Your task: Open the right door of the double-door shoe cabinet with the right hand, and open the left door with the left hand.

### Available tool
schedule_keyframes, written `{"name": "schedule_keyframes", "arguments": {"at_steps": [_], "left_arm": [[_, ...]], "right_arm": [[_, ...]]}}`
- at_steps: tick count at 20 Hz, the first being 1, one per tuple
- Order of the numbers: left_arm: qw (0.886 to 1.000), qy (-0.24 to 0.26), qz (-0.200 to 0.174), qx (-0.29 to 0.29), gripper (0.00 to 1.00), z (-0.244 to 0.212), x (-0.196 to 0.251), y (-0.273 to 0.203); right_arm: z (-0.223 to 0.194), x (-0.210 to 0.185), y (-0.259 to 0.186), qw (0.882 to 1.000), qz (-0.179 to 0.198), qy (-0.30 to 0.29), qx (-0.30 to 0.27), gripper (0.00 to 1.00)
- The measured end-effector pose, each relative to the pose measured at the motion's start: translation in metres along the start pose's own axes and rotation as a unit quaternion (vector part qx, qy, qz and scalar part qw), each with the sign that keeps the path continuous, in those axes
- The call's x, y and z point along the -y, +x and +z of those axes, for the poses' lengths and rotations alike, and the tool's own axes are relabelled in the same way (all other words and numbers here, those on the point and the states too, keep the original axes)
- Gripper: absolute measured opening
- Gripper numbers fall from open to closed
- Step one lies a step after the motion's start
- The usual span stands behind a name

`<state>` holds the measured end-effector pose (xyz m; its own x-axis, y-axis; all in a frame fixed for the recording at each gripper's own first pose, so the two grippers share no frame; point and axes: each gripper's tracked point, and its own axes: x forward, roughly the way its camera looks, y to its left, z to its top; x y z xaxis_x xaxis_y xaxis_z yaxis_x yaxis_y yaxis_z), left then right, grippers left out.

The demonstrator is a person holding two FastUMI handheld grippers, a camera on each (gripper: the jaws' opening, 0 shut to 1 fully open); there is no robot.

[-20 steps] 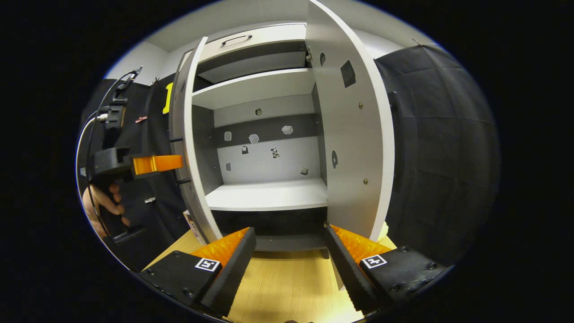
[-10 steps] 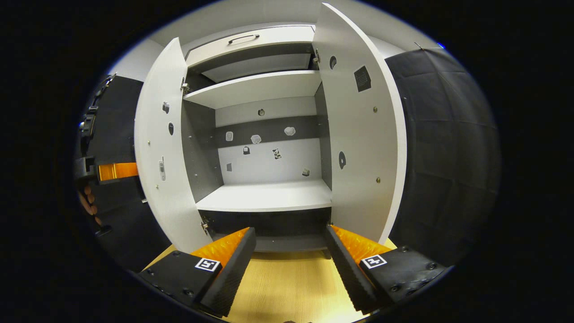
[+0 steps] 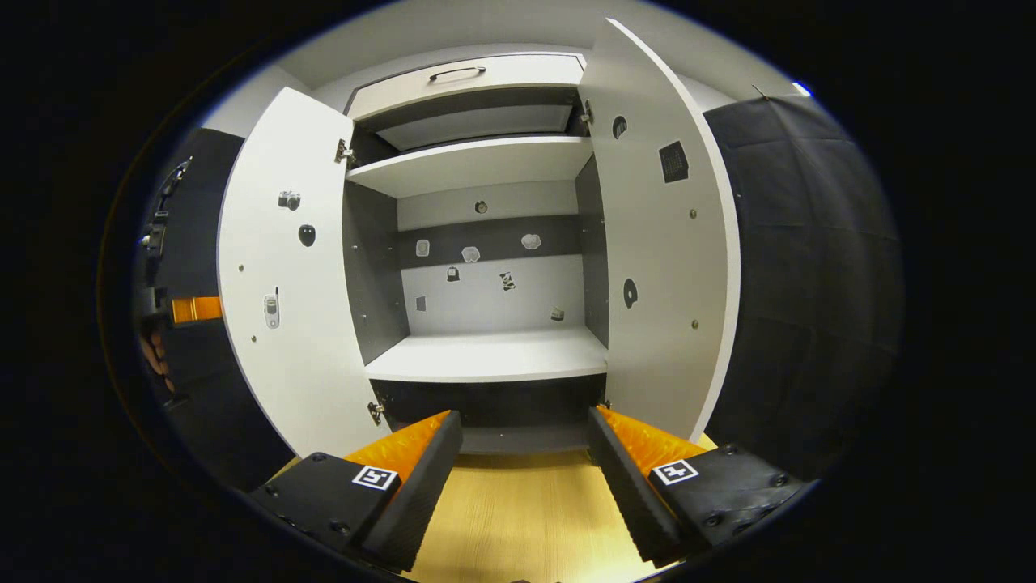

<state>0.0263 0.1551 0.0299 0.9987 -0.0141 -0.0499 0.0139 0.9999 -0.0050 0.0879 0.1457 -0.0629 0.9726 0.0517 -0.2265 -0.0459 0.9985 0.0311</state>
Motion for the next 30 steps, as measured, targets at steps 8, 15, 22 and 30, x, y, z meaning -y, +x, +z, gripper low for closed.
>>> {"name": "schedule_keyframes", "arguments": {"at_steps": [8, 15, 22, 30], "left_arm": [[0.999, 0.011, -0.014, 0.031, 0.06, 0.020, 0.055, -0.057], [0.999, -0.007, -0.022, 0.029, 0.42, 0.014, 0.157, -0.080], [0.999, -0.029, 0.017, 0.015, 0.95, -0.008, 0.194, -0.101], [0.999, 0.011, 0.037, 0.015, 0.95, -0.029, 0.163, -0.111]], "right_arm": [[0.032, 0.013, -0.008, 1.000, 0.011, -0.009, 0.026, 0.99], [0.073, 0.060, -0.029, 0.998, 0.037, 0.025, 0.050, 0.98], [0.081, 0.082, -0.048, 0.995, 0.070, 0.048, 0.048, 0.98], [0.053, 0.058, -0.061, 0.997, 0.066, 0.019, 0.040, 0.98]]}}
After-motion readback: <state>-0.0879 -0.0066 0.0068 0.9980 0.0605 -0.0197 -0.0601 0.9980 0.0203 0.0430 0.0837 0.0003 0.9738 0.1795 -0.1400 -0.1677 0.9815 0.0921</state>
